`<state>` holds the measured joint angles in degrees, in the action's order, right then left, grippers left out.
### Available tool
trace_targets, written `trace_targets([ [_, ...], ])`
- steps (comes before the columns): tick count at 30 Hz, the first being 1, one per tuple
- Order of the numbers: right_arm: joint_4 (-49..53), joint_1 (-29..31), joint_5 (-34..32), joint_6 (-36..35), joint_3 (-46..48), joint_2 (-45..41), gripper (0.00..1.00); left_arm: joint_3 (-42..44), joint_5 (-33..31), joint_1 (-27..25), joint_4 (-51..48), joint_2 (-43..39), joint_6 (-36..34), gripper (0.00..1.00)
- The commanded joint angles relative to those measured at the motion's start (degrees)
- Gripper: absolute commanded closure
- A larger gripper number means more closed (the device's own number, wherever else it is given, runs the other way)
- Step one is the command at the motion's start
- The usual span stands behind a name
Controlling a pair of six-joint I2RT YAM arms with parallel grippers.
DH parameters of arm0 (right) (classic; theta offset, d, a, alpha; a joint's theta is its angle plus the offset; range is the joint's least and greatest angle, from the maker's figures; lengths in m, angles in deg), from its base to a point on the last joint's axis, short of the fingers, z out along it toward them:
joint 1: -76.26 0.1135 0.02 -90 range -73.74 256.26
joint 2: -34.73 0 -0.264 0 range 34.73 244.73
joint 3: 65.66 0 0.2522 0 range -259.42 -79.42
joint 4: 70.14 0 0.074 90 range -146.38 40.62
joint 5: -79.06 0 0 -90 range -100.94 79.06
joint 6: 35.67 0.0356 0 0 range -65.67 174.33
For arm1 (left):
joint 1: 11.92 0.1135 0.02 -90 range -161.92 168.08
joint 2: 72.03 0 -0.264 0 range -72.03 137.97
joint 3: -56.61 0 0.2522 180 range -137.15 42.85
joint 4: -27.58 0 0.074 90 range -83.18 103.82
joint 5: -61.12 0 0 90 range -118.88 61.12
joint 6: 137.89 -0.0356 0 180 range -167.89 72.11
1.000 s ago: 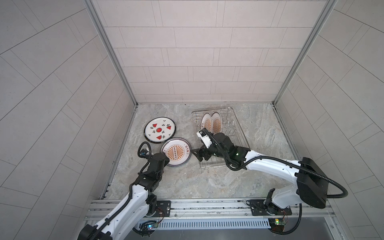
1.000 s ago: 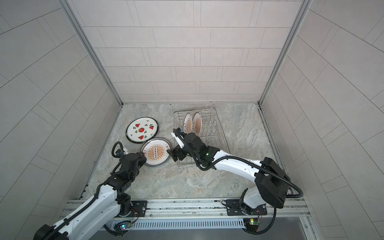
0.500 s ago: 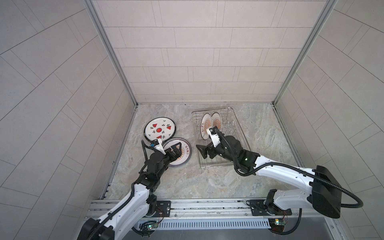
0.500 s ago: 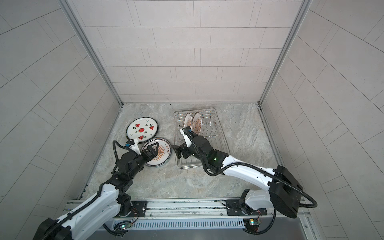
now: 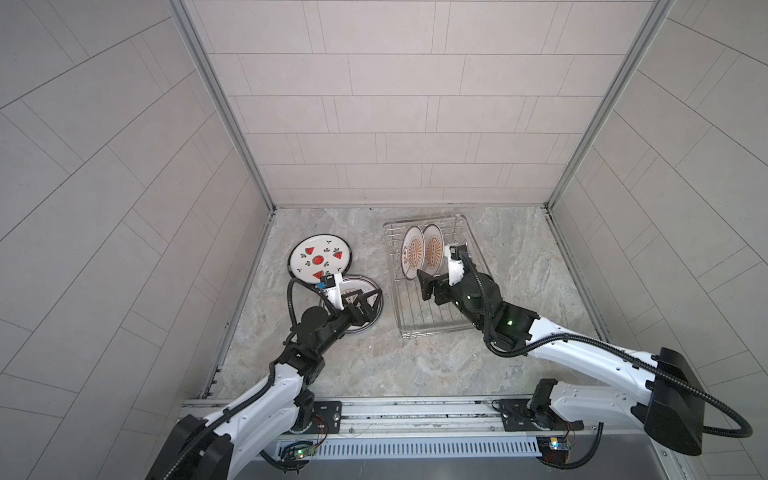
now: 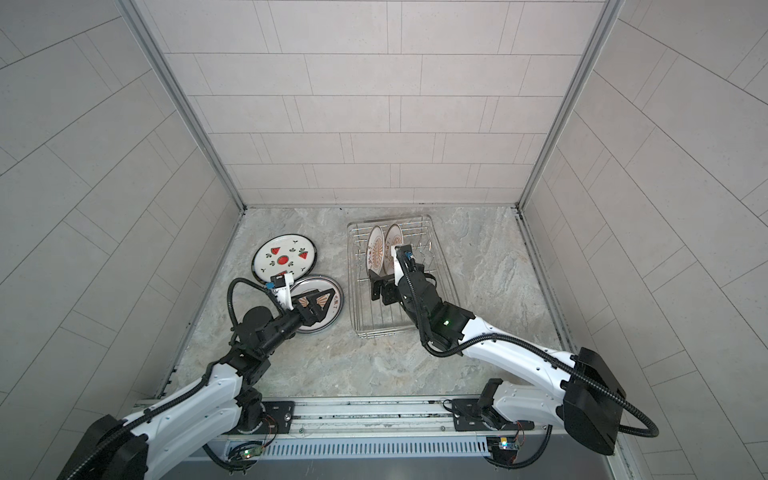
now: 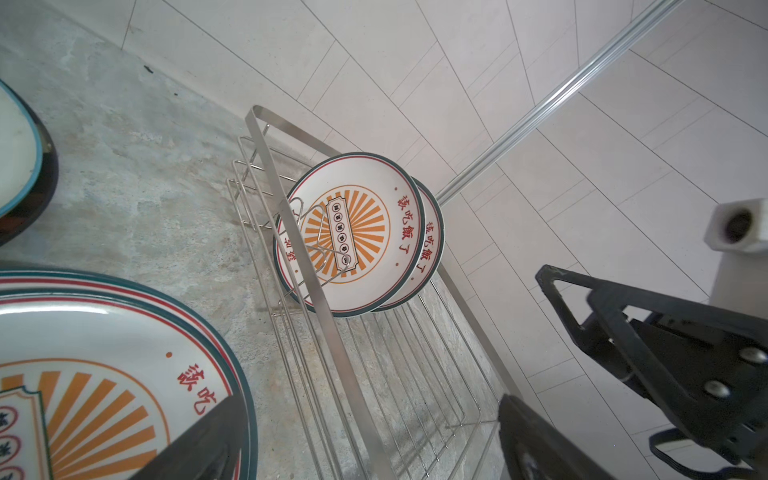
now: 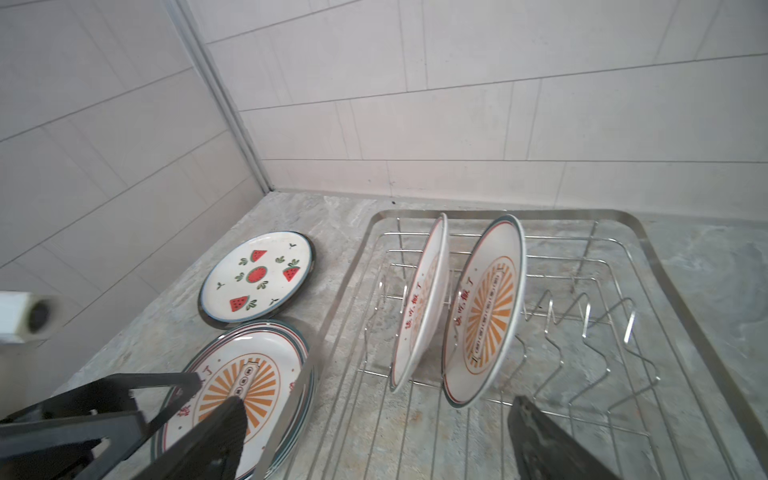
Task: Unload the plates from the dish rack
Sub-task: 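Open the left gripper off the stack while the right gripper moves toward the rack, then reach the right gripper over the rack to the nearest sunburst plate rim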
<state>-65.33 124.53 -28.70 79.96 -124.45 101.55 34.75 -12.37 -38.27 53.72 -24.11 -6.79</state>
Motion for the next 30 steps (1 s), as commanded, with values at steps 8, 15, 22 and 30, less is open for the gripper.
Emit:
trace_targets([
  [8,8.7,-2.7,-5.0,0.5,-8.8,7.4,0.03,-1.2,2.0,-0.8,3.7,2.7,-3.8,0.0],
  [15,15.2,-2.7,-9.1,-0.4,-18.3,16.6,0.15,-1.1,2.4,-0.9,6.5,5.4,-3.7,0.0],
  [22,21.7,-3.4,-11.9,-0.3,-27.4,24.8,0.42,-1.0,2.4,-1.0,6.2,5.0,-3.8,0.0],
  [30,23.0,-5.7,-9.3,0.7,-31.1,29.1,0.57,-1.0,2.8,-1.1,7.2,5.5,-3.8,0.0],
])
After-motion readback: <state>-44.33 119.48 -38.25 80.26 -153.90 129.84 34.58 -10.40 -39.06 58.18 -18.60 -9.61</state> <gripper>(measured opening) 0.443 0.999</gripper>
